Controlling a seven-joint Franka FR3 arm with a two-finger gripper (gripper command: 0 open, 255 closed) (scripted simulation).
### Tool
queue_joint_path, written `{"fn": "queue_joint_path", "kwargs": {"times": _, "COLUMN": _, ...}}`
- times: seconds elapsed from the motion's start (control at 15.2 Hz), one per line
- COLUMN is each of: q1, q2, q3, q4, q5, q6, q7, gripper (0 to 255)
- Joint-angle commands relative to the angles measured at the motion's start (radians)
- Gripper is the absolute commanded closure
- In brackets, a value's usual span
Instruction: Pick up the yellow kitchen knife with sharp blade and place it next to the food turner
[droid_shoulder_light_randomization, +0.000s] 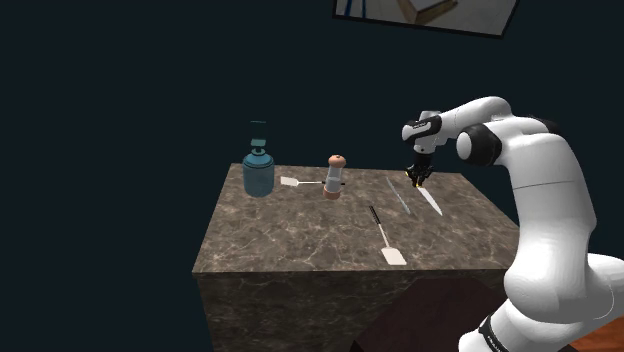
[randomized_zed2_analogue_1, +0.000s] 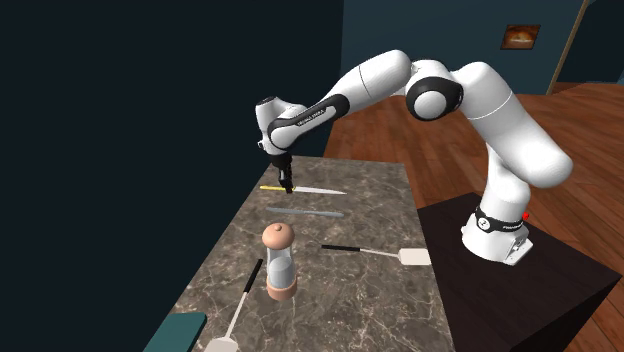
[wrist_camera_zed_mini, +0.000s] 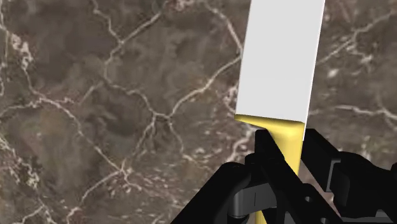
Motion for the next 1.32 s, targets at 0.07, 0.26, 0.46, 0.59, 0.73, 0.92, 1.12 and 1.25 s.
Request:
{"fn": "queue_joint_path", "kwargs": {"times": 0.07, "q1": 0.001, "q2": -0.014, "q3": -0.002, "q4": 0.004, "q5": -0.003, "q6": -0.018, "q7": 0.000, "gripper": 255}}
{"fn": "queue_joint_path", "kwargs": {"times": 0.26, "q1": 0.003, "q2": -0.033, "q3": -0.006, "q4": 0.013, "q5": -0.007, "q6": -0.046, "q7": 0.000, "gripper": 255}}
{"fn": "queue_joint_path", "kwargs": {"times": 0.46, "q1": 0.004, "q2": -0.050, "q3": -0.009, "q4": 0.025, "q5": -0.011, "q6": -0.075, "q7": -0.001, "gripper": 255}}
{"fn": "queue_joint_path", "kwargs": {"times": 0.59, "q1": 0.004, "q2": -0.061, "q3": -0.011, "q4": 0.034, "q5": -0.013, "q6": -0.095, "q7": -0.001, "gripper": 255}}
{"fn": "queue_joint_path", "kwargs": {"times": 0.73, "q1": 0.005, "q2": -0.072, "q3": -0.013, "q4": 0.044, "q5": -0.015, "q6": -0.115, "q7": -0.001, "gripper": 255}}
{"fn": "queue_joint_path", "kwargs": {"times": 0.92, "q1": 0.005, "q2": -0.086, "q3": -0.015, "q4": 0.062, "q5": -0.019, "q6": -0.147, "q7": -0.001, "gripper": 255}}
{"fn": "queue_joint_path", "kwargs": {"times": 1.12, "q1": 0.046, "q2": -0.142, "q3": -0.014, "q4": -0.019, "q5": -0.028, "q6": -0.124, "q7": 0.032, "gripper": 255}}
{"fn": "queue_joint_path", "kwargs": {"times": 1.25, "q1": 0.085, "q2": -0.189, "q3": -0.010, "q4": -0.094, "q5": -0.036, "q6": -0.098, "q7": 0.068, "gripper": 255}}
